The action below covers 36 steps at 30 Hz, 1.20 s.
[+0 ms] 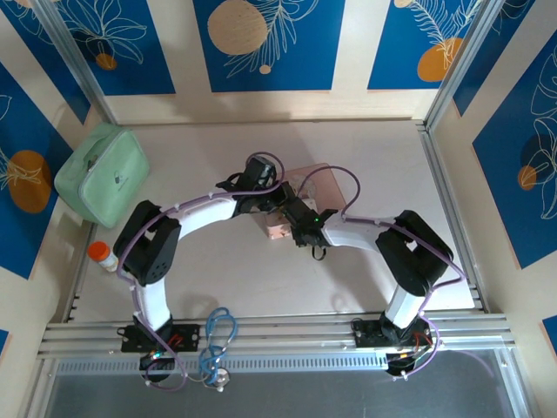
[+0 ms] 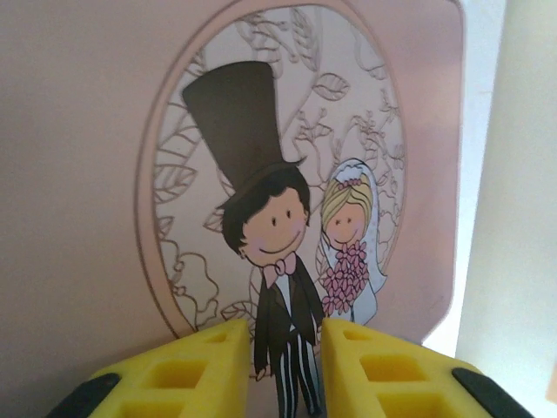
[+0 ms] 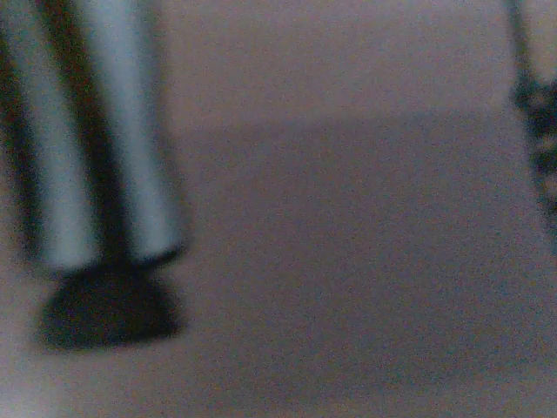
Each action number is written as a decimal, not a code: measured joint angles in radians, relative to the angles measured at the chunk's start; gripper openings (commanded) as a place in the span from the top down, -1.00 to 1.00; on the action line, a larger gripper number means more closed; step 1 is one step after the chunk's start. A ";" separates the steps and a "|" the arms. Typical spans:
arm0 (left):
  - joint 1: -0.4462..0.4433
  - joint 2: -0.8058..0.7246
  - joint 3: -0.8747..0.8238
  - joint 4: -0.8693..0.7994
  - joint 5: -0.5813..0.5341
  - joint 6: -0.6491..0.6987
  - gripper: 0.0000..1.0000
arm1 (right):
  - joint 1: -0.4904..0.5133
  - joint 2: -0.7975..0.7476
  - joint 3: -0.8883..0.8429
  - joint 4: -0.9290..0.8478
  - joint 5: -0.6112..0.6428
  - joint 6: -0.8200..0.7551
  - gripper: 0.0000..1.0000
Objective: Unlock the padlock with the key
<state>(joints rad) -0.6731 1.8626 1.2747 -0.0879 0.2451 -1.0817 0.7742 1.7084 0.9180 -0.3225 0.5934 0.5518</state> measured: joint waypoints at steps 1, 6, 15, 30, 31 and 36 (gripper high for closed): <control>0.003 0.000 0.000 0.003 0.006 -0.003 0.45 | 0.005 0.000 -0.008 0.011 0.000 0.001 0.37; 0.005 0.002 0.000 0.007 0.010 -0.010 0.46 | 0.011 -0.006 -0.044 0.072 -0.002 -0.002 0.38; 0.012 0.002 0.000 0.006 0.016 -0.009 0.49 | 0.011 -0.037 -0.078 0.093 0.012 0.010 0.76; 0.003 0.002 0.008 0.019 0.129 0.014 0.54 | -0.240 -0.385 -0.348 0.228 -0.475 -0.059 1.00; 0.003 0.003 0.012 0.025 0.129 0.017 0.55 | -0.279 -0.410 -0.363 0.232 -0.545 -0.066 1.00; 0.028 0.021 0.014 0.018 0.096 0.037 0.56 | -0.346 -0.397 -0.366 0.219 -0.773 -0.065 1.00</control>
<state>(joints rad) -0.6453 1.8839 1.2884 -0.0696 0.3412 -1.0451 0.4278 1.3109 0.5518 -0.1036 -0.1799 0.4866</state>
